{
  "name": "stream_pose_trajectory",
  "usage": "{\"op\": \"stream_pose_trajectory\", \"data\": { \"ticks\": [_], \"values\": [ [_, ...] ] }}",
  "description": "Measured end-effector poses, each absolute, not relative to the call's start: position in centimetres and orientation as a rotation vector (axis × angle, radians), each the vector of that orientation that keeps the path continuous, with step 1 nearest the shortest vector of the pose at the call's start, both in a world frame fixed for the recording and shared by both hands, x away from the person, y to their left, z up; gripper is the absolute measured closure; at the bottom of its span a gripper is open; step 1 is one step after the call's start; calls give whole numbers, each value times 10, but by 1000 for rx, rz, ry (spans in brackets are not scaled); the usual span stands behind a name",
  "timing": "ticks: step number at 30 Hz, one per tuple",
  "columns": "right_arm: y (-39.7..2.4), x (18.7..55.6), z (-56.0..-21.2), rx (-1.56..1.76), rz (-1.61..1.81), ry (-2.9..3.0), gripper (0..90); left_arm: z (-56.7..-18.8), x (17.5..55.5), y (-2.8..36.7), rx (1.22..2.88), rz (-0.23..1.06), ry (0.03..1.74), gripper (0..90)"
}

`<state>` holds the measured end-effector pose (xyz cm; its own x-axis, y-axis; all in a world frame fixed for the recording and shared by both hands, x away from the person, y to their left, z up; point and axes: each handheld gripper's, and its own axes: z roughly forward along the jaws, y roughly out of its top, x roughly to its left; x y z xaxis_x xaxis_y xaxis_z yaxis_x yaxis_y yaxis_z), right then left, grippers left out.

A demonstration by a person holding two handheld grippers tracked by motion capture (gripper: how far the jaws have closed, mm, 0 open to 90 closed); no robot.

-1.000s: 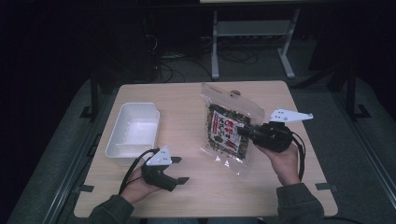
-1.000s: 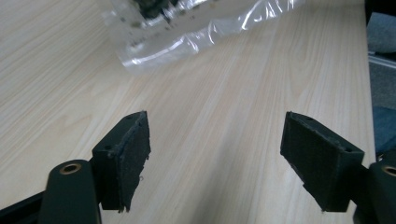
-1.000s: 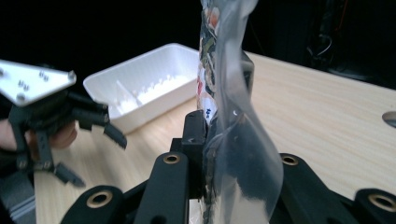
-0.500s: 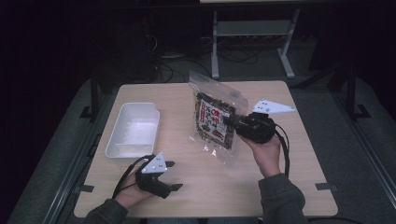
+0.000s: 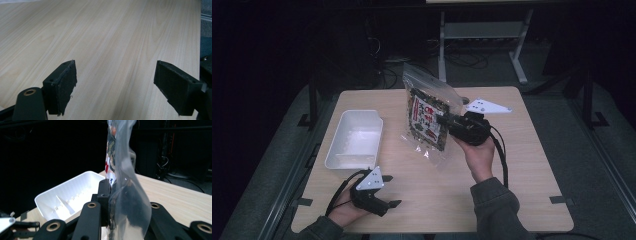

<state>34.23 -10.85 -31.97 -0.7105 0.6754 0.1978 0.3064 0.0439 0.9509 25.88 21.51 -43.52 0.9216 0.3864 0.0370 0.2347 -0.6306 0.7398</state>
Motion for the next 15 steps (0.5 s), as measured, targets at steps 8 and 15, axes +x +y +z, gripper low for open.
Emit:
{"op": "stream_pose_trajectory", "data": {
  "ticks": [8,15],
  "values": [
    [-82,348,-311,974,1746,1993,747,-436,256,222,2288,250,435,179],
    [-51,354,-305,970,1778,1966,747,-439,253,233,2297,256,455,181]
  ]
}}
